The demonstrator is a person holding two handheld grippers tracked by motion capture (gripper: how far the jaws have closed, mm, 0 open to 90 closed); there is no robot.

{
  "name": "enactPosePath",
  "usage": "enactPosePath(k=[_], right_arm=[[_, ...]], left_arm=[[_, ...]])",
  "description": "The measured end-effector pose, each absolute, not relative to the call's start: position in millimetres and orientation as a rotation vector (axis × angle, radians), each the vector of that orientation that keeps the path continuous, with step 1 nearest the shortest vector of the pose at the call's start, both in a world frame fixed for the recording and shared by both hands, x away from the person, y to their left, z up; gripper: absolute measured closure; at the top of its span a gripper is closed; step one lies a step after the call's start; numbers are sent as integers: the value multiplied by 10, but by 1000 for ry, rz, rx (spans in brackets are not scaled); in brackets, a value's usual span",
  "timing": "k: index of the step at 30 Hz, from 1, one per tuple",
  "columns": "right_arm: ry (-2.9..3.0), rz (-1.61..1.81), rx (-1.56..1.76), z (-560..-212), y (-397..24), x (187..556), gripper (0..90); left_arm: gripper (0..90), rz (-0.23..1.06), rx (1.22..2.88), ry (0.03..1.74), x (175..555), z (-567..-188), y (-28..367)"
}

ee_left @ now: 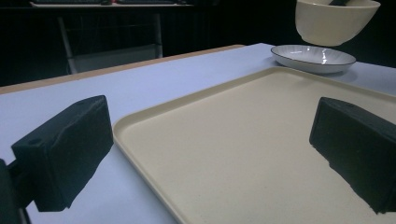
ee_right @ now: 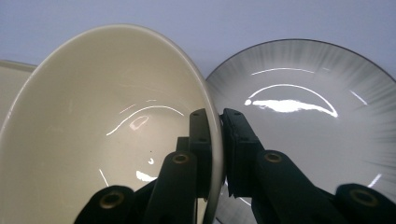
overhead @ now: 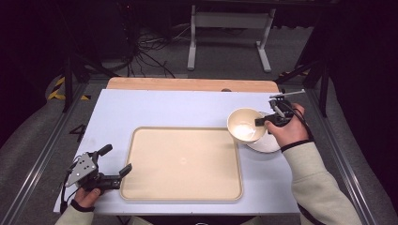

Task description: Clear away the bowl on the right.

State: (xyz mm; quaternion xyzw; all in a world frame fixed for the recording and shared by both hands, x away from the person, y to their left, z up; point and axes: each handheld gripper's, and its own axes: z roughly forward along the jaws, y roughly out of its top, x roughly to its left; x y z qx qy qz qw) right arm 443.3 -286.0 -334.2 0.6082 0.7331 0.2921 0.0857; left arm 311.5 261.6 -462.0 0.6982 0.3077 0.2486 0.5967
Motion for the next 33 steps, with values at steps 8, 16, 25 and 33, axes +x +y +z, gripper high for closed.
enactPosePath(k=[8,16,25,33], right_arm=[[2278,870,1761,-3325,-2513,4407,829],[2321,896,1744,-3332,-2282,4379,829],[2365,911,1721,-3305,-2037,4335,828],[2398,927,1683,-3269,-1843,4312,828]], left_arm=[[2,579,1620,710,3111,-4621,2611],[2,582,1625,702,3112,-4621,2613],[2,583,1623,701,3110,-4622,2610],[2,582,1624,698,3109,-4621,2608]])
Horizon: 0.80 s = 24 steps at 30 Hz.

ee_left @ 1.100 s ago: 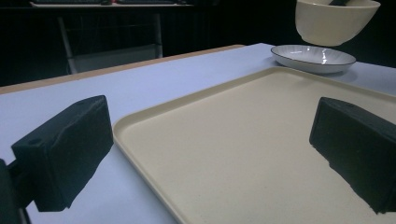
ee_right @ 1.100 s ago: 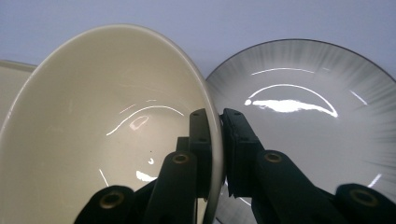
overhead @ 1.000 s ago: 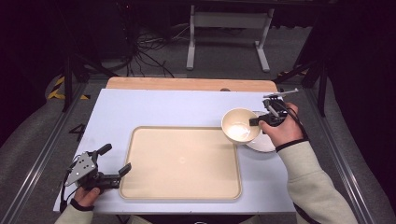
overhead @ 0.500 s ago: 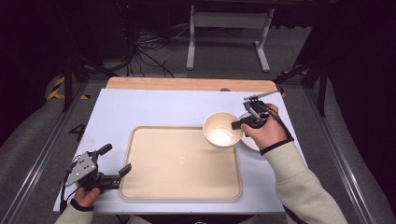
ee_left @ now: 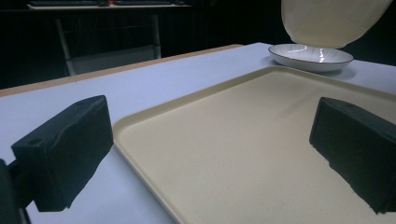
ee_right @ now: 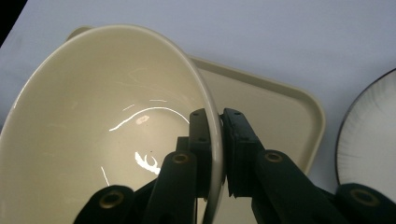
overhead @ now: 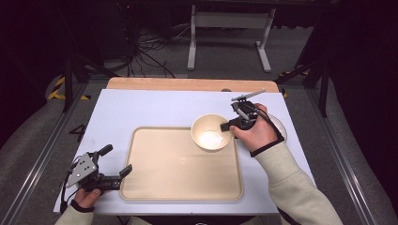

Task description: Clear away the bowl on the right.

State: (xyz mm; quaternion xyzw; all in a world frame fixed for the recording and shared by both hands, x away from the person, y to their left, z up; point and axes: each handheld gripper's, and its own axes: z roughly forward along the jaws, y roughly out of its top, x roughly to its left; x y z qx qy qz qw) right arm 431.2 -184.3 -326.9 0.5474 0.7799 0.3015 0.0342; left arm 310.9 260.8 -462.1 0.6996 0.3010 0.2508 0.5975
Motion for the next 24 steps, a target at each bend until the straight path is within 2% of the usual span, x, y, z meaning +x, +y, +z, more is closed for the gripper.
enactPosePath(k=[24], right_arm=[[2511,986,1579,-3278,-1246,4292,827]], left_arm=[[2,586,1631,688,3104,-4621,2605]])
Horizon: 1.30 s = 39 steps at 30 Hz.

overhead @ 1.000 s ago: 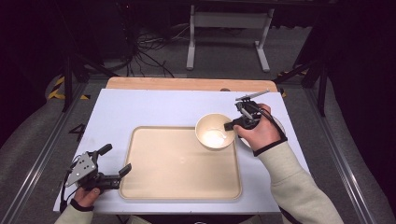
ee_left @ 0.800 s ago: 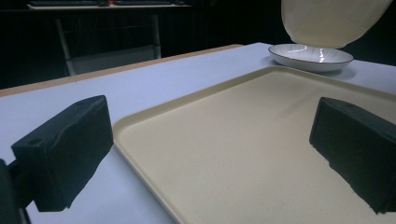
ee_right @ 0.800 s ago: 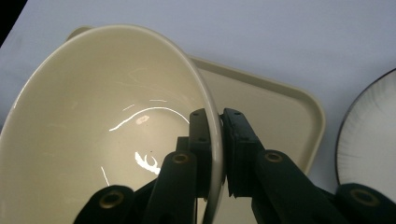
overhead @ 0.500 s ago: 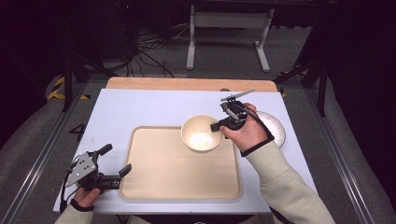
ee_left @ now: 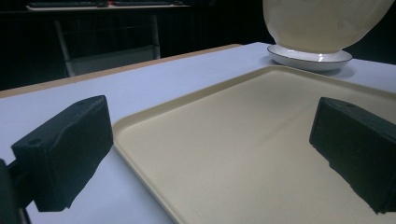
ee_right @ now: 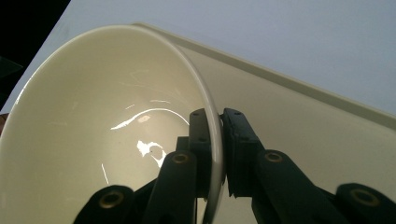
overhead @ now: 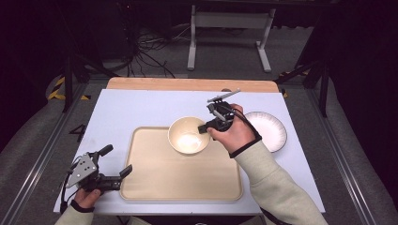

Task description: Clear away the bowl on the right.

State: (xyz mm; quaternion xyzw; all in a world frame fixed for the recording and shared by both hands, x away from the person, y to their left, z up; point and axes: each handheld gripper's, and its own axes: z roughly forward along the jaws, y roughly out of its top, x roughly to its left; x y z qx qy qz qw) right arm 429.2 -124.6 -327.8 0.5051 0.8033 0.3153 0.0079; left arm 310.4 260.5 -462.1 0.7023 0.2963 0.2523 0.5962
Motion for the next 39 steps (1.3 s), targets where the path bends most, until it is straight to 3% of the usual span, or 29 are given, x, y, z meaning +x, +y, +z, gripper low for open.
enactPosePath(k=[39], right_arm=[[2570,923,1690,-3955,-1047,4390,826]], left_arm=[[2,589,1630,684,3101,-4622,2599]])
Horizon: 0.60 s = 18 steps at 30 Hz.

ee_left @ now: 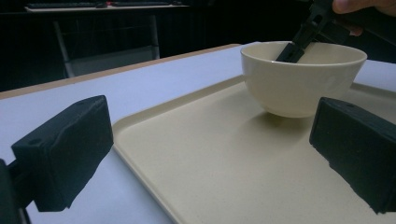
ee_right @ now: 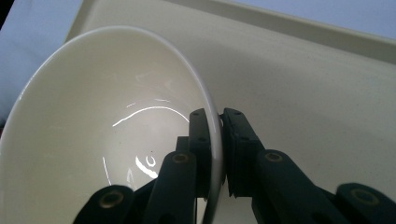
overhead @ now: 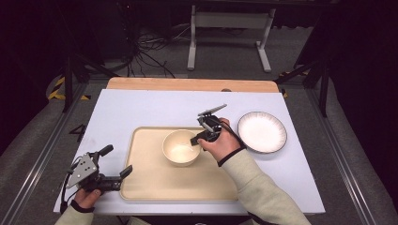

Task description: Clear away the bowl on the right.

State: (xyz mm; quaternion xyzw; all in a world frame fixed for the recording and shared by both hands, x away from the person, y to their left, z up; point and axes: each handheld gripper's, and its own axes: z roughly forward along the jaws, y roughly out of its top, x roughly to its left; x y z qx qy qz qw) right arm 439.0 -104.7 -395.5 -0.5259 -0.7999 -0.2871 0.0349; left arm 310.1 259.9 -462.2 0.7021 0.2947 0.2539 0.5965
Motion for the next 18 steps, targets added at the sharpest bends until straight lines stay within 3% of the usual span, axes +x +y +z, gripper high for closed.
enactPosePath(k=[18], right_arm=[[-2449,-842,-1622,-4115,-1035,4403,825]], left_arm=[[2,588,1634,683,3098,-4621,2599]])
